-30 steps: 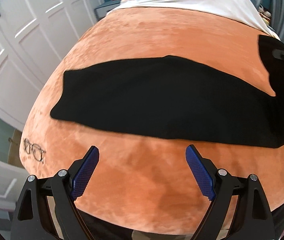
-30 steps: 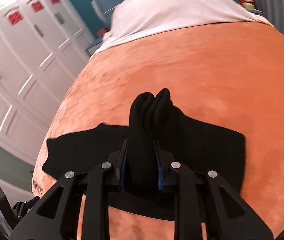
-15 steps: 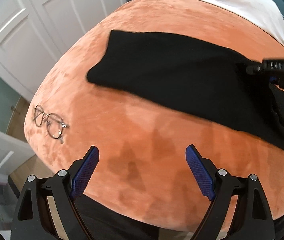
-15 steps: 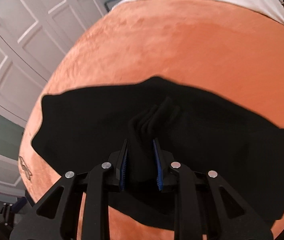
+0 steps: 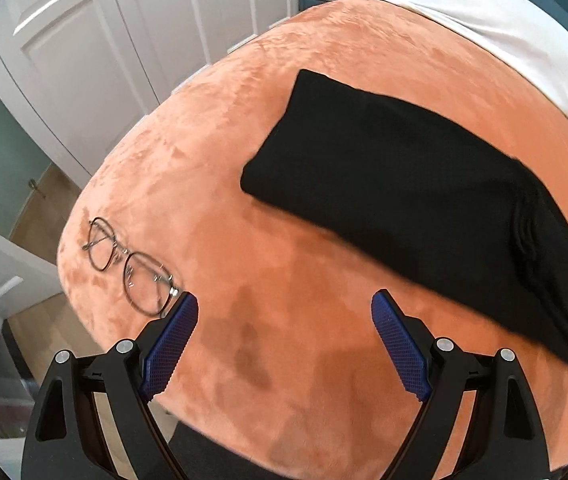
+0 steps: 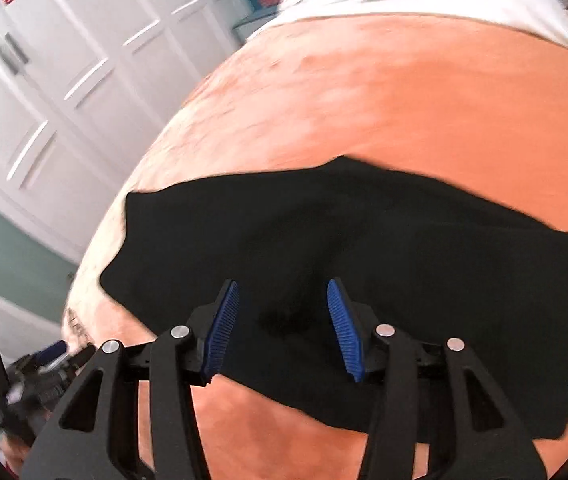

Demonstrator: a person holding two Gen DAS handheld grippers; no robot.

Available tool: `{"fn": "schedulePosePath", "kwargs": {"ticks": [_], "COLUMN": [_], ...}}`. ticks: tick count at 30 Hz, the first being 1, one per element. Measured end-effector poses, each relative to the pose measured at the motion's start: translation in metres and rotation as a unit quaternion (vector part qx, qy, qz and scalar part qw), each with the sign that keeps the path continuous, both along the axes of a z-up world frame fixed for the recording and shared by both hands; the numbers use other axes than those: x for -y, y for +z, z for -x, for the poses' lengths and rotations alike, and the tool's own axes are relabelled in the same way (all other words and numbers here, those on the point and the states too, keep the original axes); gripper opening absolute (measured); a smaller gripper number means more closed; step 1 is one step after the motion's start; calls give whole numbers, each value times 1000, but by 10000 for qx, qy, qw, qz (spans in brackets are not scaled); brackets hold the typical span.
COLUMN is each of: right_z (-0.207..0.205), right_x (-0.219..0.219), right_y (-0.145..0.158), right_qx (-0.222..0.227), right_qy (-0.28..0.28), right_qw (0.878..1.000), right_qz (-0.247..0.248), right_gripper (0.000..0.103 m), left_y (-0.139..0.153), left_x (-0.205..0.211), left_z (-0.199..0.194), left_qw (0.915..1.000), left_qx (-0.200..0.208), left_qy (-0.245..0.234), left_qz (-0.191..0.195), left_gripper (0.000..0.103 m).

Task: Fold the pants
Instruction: 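Grasp the pants end with the right gripper and fold it toward the middle, then grasp the other pants end with the left gripper and fold it over the first fold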

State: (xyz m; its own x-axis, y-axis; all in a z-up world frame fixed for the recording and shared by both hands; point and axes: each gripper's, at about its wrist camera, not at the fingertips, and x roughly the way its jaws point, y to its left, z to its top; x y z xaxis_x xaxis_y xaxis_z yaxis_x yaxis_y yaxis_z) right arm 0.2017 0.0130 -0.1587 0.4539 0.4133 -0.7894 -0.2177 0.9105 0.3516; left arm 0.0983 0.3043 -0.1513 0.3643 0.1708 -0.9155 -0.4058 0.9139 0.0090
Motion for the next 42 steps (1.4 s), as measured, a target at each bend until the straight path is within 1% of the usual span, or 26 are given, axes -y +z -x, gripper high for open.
{"fn": "schedulePosePath", "kwargs": {"ticks": [1, 2, 3, 4, 6, 7, 10, 11, 12, 13, 14, 15, 16, 17, 18, 19, 20, 22, 24, 26, 29, 33, 35, 37, 39, 42], "right_z": [-2, -7, -9, -6, 8, 15, 33, 38, 46, 53, 60, 65, 71, 77, 81, 90, 92, 100, 111, 117, 127, 138, 142, 144, 153, 159], "right_x": [9, 15, 19, 25, 38, 43, 58, 63, 70, 77, 84, 90, 97, 106, 112, 121, 127, 146, 168, 183, 202, 222, 231, 239, 257, 276], "right_y": [-11, -34, -52, -59, -46, -39, -29, -27, -25, -23, -23, -24, -25, -26, -28, -29, -29, -30, -33, -36, -37, -34, -30, -32, -30, -30], "right_qx": [-84, -388, -729, -828, -632, -561, -454, -445, -423, -409, -416, -448, -479, -493, -516, -559, -575, -626, -671, -723, -736, -608, -551, -489, -430, -408], "right_qy": [-102, -134, -123, -154, -332, -393, -472, -480, -492, -521, -563, -606, -674, -780, -836, -945, -1003, -1138, -1258, -1356, -1446, -1564, -1622, -1695, -1806, -1992], "right_qw": [9994, 9957, 9910, 9911, 9963, 9973, 9979, 9978, 9977, 9976, 9973, 9968, 9962, 9953, 9946, 9934, 9926, 9906, 9887, 9866, 9843, 9827, 9815, 9802, 9777, 9728], "right_qz": [313, 830, 1119, 1033, 471, 280, -35, -112, -195, -213, -241, -258, -266, -301, -324, -341, -360, -439, -468, -549, -697, -779, -856, -904, -980, -1108], "right_gripper": [45, 46, 39, 39, 40, 41, 43, 43, 43, 43, 43, 45, 46, 48, 52, 52, 52, 52, 52, 53, 53, 54, 54, 54, 54, 54], "left_y": [-3, -7, -11, -15, -25, -29, -55, -63, -67, -66, -65, -65, -64, -62, -58, -53, -46, -23, 10, 41, 89, 123, 128, 127, 119, 104], "left_x": [-6, -17, -26, -34, -50, -55, -67, -69, -69, -66, -62, -56, -50, -44, -39, -34, -28, -14, 9, 37, 105, 189, 238, 274, 313, 352], "left_z": [-6, -15, -23, -29, -44, -51, -71, -75, -82, -86, -93, -101, -108, -115, -121, -124, -127, -130, -127, -126, -124, -120, -115, -113, -108, -94], "left_qw": [9998, 9985, 9958, 9930, 9839, 9807, 9666, 9626, 9611, 9618, 9645, 9686, 9732, 9778, 9819, 9840, 9852, 9884, 9914, 9922, 9904, 9847, 9806, 9778, 9750, 9728], "left_qx": [19, 58, 96, 131, 200, 210, 20, -43, -60, -55, -71, -143, -157, -145, -121, -59, -21, 161, 569, 915, 1348, 1576, 1556, 1500, 1389, 1163], "left_qy": [146, 413, 640, 782, 1164, 1278, 1681, 1821, 1969, 2089, 2159, 2113, 1983, 1814, 1675, 1567, 1498, 1369, 1078, 755, 32, -734, -1160, -1437, -1710, -1986], "left_qz": [120, 362, 641, 879, 1339, 1467, 1933, 2005, 1935, 1767, 1518, 1305, 1156, 1039, 873, 850, 829, 638, 478, 378, 292, 151, 265, 272, 281, 279], "left_gripper": [87, 87, 87, 87, 86, 86, 86, 90, 92, 92, 92, 92, 91, 81, 60, 47, 19, 16, 15, 14, 14, 14, 14, 14, 14, 14]}}
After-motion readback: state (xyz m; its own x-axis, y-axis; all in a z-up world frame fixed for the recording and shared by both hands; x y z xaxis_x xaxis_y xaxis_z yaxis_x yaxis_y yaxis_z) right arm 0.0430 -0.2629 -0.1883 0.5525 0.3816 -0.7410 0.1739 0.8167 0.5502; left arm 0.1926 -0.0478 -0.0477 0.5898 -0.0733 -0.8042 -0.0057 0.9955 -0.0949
